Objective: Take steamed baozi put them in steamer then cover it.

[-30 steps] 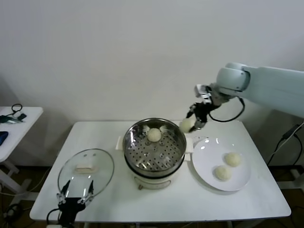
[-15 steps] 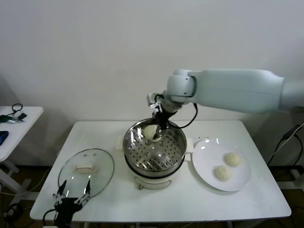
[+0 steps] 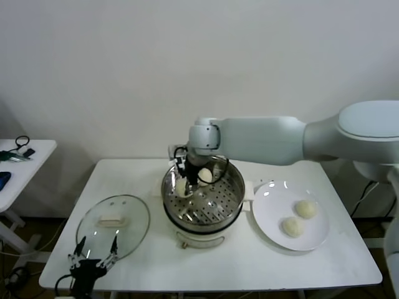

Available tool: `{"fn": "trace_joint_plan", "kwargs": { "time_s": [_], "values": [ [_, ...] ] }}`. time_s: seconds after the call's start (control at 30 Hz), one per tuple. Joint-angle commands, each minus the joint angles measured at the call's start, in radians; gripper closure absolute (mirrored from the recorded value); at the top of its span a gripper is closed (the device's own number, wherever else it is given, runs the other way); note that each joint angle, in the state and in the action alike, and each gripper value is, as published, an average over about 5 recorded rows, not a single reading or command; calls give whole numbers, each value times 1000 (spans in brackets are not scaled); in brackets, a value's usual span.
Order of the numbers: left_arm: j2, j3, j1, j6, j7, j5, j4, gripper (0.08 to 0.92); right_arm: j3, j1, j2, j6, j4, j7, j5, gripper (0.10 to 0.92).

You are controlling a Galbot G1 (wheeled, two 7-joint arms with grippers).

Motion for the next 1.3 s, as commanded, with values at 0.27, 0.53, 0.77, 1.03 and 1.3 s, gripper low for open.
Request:
{"fn": "trace_joint_plan", "kwargs": {
  "time_s": [0.27, 0.53, 0.77, 1.03, 1.3],
  "values": [
    [-3, 5, 0, 1, 1, 0, -1, 177, -3, -2, 12, 6, -3, 6, -36, 244],
    [-6, 11, 2, 3, 1, 6, -5, 177, -82, 239, -306, 140, 214, -160, -8, 203],
    [-8, 17, -2, 7, 2, 9, -4, 177, -266, 382, -662, 256, 335, -287, -130, 203],
    [-9, 22, -13, 12, 3, 12, 0, 177, -220, 174, -900, 280, 325, -261, -353, 203],
    [-11, 20, -8, 13, 2, 16, -5, 177, -7, -127, -921, 260, 227, -239, -509, 203]
  ]
}}
